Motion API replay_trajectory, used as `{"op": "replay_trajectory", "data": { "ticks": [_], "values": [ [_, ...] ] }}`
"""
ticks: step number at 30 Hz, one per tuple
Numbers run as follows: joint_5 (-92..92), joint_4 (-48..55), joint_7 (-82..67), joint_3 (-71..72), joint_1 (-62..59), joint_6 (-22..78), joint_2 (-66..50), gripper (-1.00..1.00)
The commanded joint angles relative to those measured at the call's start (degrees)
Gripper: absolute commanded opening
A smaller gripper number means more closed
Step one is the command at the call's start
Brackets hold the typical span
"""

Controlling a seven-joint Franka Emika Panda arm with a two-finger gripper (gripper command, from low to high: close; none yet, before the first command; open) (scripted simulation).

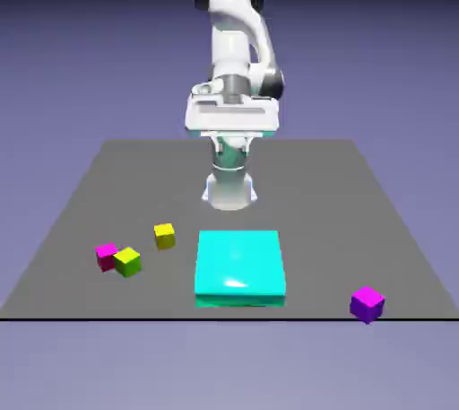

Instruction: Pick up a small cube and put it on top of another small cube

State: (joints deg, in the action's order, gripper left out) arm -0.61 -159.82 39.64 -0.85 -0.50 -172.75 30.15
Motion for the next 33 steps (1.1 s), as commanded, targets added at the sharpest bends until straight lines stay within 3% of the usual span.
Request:
{"op": "replay_trajectory", "data": {
  "ticks": [1, 23, 30, 31, 33],
  "values": [
    [-0.5, 1.0, -2.3, -0.7, -1.0, 1.0, -2.1, 0.0],
    [-11.4, 22.3, -53.0, -16.0, -22.4, 23.7, -47.1, 0.0],
    [-9.8, 23.6, -53.7, -14.8, -24.5, 14.4, -57.8, 0.0],
    [-9.8, 23.6, -53.7, -14.8, -24.5, 14.4, -57.8, -1.0],
    [-10.1, 23.3, -53.6, -15.0, -24.1, 16.2, -55.7, -1.0]
  ]
}}
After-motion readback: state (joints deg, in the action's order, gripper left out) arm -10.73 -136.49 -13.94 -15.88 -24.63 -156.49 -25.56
